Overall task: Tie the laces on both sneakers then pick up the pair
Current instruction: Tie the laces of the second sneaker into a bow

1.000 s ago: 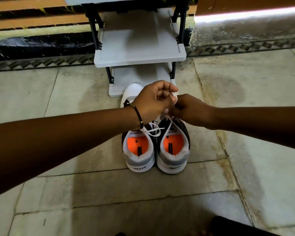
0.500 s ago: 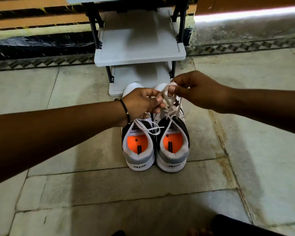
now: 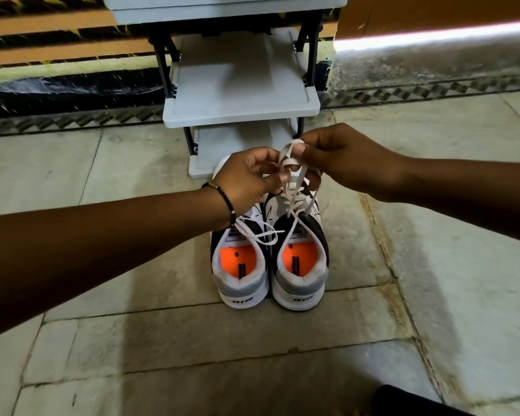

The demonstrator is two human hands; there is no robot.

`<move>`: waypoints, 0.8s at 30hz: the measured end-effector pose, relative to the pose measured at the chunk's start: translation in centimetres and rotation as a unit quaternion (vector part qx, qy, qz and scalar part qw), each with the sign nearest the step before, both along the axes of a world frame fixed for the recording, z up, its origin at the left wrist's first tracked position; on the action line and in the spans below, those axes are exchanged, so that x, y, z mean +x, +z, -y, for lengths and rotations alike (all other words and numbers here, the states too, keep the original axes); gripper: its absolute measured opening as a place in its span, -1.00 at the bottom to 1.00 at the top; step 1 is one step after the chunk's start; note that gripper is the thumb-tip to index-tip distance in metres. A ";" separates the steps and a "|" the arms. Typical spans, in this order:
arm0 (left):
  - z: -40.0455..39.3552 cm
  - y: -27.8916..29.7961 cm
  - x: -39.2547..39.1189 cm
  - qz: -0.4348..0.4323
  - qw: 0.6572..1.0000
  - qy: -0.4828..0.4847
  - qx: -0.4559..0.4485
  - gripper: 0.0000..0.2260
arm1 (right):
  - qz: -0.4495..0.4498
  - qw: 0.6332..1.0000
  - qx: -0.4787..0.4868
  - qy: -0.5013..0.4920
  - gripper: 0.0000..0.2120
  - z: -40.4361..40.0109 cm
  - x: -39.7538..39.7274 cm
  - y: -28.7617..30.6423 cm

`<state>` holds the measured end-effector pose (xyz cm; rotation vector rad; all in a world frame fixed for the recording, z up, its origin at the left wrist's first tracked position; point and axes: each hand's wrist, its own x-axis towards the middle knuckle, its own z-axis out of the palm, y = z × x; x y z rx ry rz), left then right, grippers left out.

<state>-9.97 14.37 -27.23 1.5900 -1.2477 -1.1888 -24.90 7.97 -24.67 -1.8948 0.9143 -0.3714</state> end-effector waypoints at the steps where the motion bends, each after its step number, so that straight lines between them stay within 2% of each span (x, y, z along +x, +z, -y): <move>1: -0.1 0.1 -0.1 -0.002 1.000 0.000 -0.008 -0.86 | -0.003 1.000 0.006 -0.002 -0.69 0.0 0.0 0.1; 6: 0.1 -0.1 0.4 0.088 0.995 0.005 -0.044 -0.87 | -0.020 0.998 0.030 -0.044 -0.75 0.3 -0.2 0.5; 11: 0.0 -0.4 0.8 0.164 0.982 0.071 -0.060 -0.64 | -0.038 0.991 0.097 -0.088 -0.82 1.0 -0.4 0.7; 15: -0.3 0.2 0.6 0.178 0.971 0.061 -0.150 -0.82 | -0.016 0.981 0.174 -0.090 -0.87 1.2 -0.5 1.0; 17: -0.2 0.3 0.2 0.173 0.975 0.027 -0.141 -0.92 | -0.003 0.976 0.206 -0.076 -0.88 1.2 -0.4 1.1; 21: 0.0 0.0 -0.2 0.124 0.990 -0.043 -0.054 -0.80 | 0.006 0.974 0.225 -0.034 -0.89 1.1 -0.4 1.5; 24: 0.1 -0.4 0.2 0.103 0.992 -0.072 -0.005 -0.83 | -0.015 0.981 0.192 0.001 -0.94 1.4 -0.6 1.6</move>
